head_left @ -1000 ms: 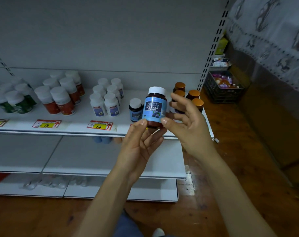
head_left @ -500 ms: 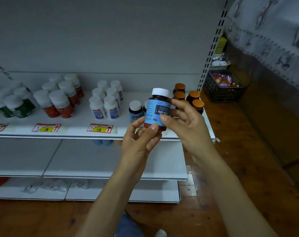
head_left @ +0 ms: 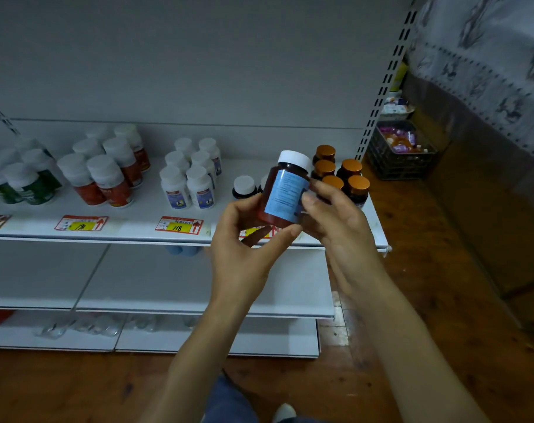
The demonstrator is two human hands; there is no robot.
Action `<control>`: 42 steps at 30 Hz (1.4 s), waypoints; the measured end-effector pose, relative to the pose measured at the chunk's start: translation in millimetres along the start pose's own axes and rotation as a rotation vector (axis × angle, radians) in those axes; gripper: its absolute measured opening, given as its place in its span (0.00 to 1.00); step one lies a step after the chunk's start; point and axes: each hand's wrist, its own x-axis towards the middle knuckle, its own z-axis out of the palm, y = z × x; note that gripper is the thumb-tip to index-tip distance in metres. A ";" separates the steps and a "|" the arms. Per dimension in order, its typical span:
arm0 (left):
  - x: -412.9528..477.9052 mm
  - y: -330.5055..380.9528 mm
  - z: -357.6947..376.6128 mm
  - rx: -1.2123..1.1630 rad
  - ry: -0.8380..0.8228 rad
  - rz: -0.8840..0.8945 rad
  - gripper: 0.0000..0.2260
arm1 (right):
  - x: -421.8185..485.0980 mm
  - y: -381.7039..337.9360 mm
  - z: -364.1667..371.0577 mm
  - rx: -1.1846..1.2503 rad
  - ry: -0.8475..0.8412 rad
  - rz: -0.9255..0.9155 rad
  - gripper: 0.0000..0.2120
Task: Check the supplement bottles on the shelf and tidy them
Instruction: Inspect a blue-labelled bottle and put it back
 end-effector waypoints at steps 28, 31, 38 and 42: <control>22.1 -1.5 -31.1 -0.629 -0.238 -0.654 0.19 | 14.8 -4.9 21.7 -0.097 0.050 -0.109 0.07; 37.3 -7.5 -36.3 -0.590 -0.225 -0.488 0.13 | 28.5 -11.4 27.4 -0.091 0.064 -0.107 0.07; 83.5 -11.7 -46.9 -0.581 -0.319 -0.274 0.24 | 55.7 -32.2 39.4 -0.274 -0.062 -0.343 0.21; 103.8 -15.9 -49.7 -0.633 -0.355 -0.280 0.22 | 75.2 -40.7 48.1 -0.336 -0.056 -0.333 0.22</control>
